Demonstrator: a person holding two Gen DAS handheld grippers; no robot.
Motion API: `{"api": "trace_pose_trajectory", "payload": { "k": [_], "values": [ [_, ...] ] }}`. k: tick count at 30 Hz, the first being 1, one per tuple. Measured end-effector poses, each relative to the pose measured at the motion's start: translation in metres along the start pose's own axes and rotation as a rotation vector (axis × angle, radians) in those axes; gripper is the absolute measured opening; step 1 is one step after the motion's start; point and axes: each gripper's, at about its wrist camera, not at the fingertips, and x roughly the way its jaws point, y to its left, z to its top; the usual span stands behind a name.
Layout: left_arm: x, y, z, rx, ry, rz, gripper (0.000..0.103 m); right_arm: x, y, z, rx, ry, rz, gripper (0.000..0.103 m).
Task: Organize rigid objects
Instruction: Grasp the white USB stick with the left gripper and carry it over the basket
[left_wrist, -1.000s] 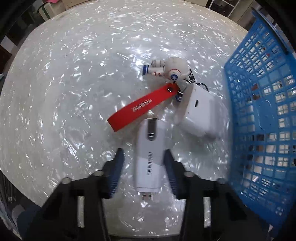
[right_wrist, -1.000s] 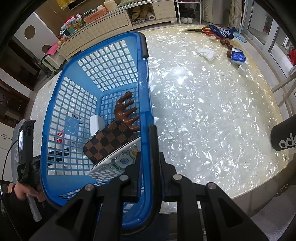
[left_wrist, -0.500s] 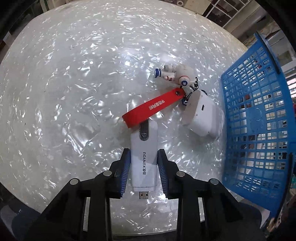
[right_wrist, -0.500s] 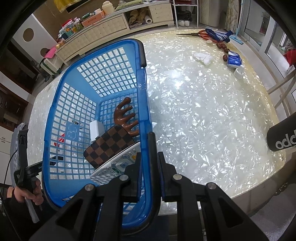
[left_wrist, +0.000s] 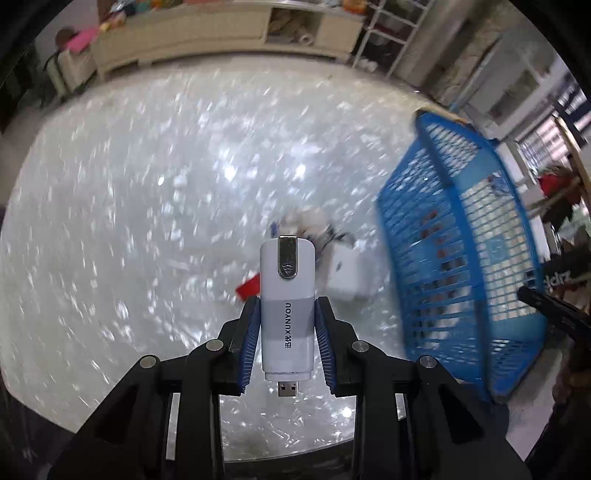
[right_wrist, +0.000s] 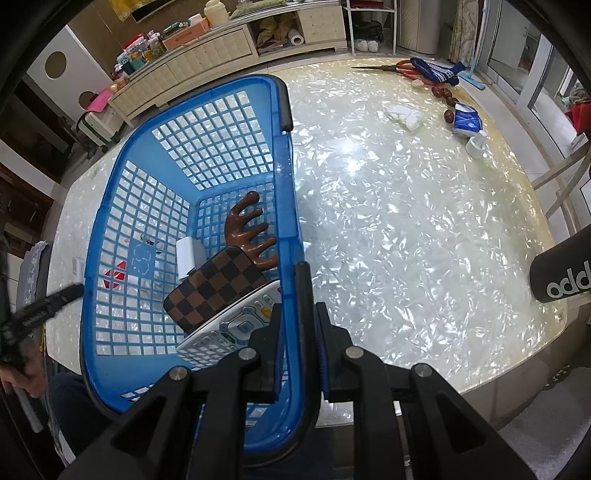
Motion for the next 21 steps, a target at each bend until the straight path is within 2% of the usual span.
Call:
{"api": "trace_pose_trajectory", "payload": {
  "k": [3, 6, 12, 17, 21],
  "values": [
    [-0.016, -0.012, 0.012, 0.051, -0.031, -0.023, 0.033, 0.0, 0.0, 0.0, -0.001, 0.001, -0.002, 0.015],
    [-0.032, -0.033, 0.022, 0.147, -0.06, -0.054, 0.033, 0.0, 0.0, 0.0, -0.004, 0.002, -0.007, 0.015],
    [-0.041, -0.079, 0.045, 0.306, -0.11, -0.103, 0.033, 0.0, 0.001, -0.001, -0.007, 0.003, -0.016, 0.015],
    [-0.037, -0.122, 0.053, 0.454, -0.11, -0.147, 0.033, -0.001, -0.002, -0.003, 0.0, 0.0, -0.005, 0.013],
    [-0.019, -0.151, 0.054, 0.538, -0.073, -0.182, 0.033, -0.003, -0.003, -0.006, 0.002, -0.003, 0.006, 0.012]
  ]
}}
